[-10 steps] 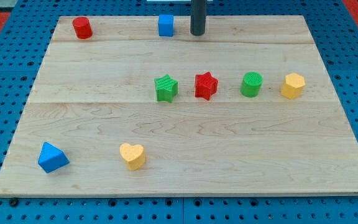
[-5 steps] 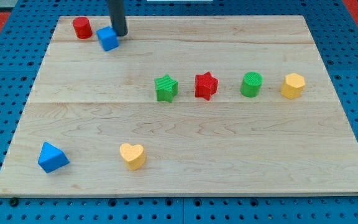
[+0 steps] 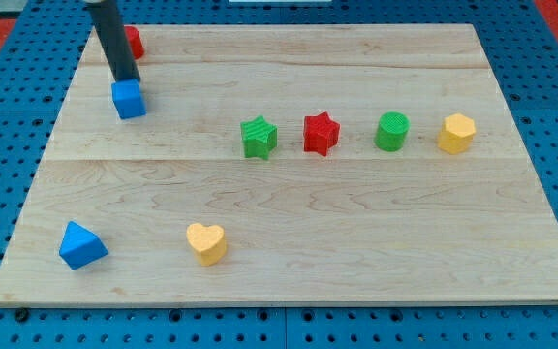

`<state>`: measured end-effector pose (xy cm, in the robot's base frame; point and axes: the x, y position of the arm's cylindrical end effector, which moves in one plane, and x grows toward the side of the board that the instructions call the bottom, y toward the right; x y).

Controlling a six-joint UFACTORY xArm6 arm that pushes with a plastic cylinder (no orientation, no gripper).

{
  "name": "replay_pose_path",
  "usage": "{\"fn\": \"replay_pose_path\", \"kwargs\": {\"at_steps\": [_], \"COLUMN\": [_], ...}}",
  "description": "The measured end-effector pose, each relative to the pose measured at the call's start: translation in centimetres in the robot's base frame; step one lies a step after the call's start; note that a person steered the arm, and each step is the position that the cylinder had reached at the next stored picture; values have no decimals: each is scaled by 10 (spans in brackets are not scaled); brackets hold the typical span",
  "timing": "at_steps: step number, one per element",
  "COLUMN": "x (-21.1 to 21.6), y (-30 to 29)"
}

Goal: Push the blue cube diagonally to the red circle

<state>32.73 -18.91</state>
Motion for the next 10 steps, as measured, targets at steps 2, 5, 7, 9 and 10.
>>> {"fn": "replay_pose_path", "kwargs": {"at_steps": [2,5,7,9,10], "x": [17,81,145,260,275], "y": [-12,33,75,172,120]}}
